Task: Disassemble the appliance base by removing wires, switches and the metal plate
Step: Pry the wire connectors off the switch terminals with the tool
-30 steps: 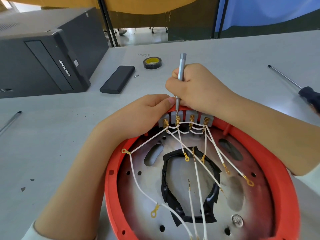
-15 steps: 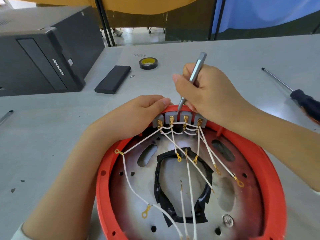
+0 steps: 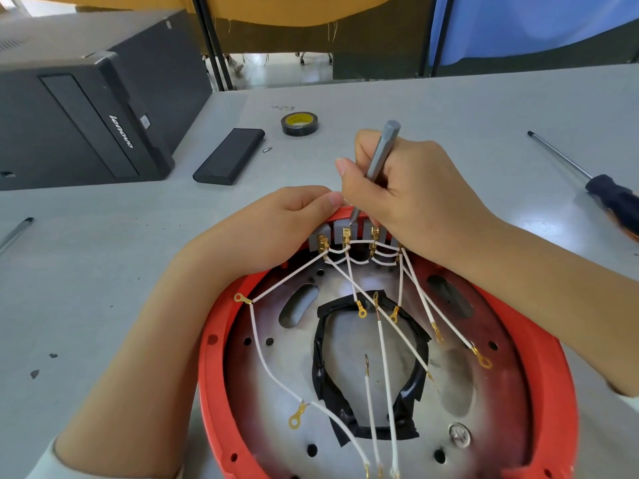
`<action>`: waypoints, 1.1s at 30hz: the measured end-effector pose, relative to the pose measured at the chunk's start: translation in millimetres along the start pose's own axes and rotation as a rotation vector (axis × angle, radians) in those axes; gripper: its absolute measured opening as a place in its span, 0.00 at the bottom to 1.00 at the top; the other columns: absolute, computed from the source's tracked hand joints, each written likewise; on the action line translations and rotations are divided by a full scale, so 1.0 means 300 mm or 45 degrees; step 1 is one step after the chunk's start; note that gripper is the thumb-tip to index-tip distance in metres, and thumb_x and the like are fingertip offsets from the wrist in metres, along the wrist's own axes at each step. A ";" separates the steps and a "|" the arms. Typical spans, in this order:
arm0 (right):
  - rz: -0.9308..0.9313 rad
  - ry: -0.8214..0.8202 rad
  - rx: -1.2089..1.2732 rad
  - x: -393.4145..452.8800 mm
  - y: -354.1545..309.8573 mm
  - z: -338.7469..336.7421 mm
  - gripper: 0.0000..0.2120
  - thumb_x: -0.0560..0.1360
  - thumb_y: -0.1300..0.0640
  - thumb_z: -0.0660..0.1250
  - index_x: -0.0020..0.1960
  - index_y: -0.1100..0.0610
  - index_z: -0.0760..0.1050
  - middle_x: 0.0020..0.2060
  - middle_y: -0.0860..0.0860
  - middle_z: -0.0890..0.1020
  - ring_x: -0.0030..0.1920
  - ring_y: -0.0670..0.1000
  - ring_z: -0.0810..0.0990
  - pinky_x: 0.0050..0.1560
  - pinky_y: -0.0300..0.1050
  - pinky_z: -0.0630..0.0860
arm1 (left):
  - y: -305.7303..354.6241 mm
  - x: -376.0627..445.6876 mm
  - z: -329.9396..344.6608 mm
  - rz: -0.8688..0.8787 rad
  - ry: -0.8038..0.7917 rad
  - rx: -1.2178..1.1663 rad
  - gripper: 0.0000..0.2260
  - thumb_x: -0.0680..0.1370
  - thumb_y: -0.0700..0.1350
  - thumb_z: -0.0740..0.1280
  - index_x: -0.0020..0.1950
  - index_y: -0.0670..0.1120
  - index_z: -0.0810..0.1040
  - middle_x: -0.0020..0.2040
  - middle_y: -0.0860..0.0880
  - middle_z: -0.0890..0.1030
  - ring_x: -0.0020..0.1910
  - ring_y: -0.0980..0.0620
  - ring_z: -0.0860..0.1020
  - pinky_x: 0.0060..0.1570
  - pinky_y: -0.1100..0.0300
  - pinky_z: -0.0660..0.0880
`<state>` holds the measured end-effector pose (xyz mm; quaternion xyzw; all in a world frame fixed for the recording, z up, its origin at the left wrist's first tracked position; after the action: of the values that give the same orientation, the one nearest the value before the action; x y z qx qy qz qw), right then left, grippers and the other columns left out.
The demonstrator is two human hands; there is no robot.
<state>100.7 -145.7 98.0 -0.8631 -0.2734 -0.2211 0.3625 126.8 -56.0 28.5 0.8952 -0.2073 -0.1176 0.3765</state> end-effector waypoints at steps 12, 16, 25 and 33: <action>0.377 -0.145 0.122 0.066 0.123 0.068 0.18 0.74 0.60 0.61 0.29 0.55 0.58 0.23 0.49 0.61 0.21 0.45 0.62 0.21 0.34 0.59 | -0.007 0.003 0.004 -0.029 -0.006 -0.014 0.20 0.82 0.55 0.53 0.58 0.42 0.77 0.55 0.39 0.80 0.55 0.41 0.77 0.59 0.43 0.72; 0.418 -0.146 0.117 0.066 0.137 0.072 0.18 0.74 0.60 0.61 0.28 0.55 0.58 0.23 0.50 0.62 0.22 0.46 0.62 0.21 0.34 0.59 | -0.006 0.004 0.002 -0.028 -0.007 -0.013 0.21 0.82 0.55 0.53 0.57 0.41 0.76 0.55 0.39 0.80 0.55 0.41 0.77 0.60 0.43 0.71; 0.109 0.006 -0.018 0.028 0.029 0.025 0.18 0.79 0.55 0.60 0.32 0.50 0.60 0.24 0.47 0.65 0.27 0.48 0.68 0.29 0.36 0.64 | -0.009 0.003 -0.001 -0.014 0.006 -0.024 0.19 0.82 0.54 0.53 0.57 0.44 0.78 0.54 0.43 0.81 0.57 0.43 0.77 0.61 0.44 0.70; -0.050 -0.065 -0.165 0.020 -0.024 0.036 0.18 0.80 0.51 0.55 0.32 0.49 0.56 0.23 0.47 0.64 0.23 0.48 0.65 0.28 0.36 0.62 | 0.001 -0.006 0.000 -0.004 0.009 -0.028 0.20 0.81 0.56 0.53 0.57 0.46 0.79 0.56 0.43 0.80 0.58 0.44 0.76 0.62 0.46 0.70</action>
<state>102.7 -131.4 98.2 -0.8846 -0.2846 -0.2232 0.2944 125.2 -55.5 28.9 0.8918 -0.2031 -0.1172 0.3870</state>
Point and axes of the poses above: each hand's wrist, its own x-axis towards the middle knuckle, its own z-axis out of the palm, y = z × x, the point moved 10 cm from there along x, towards the middle knuckle
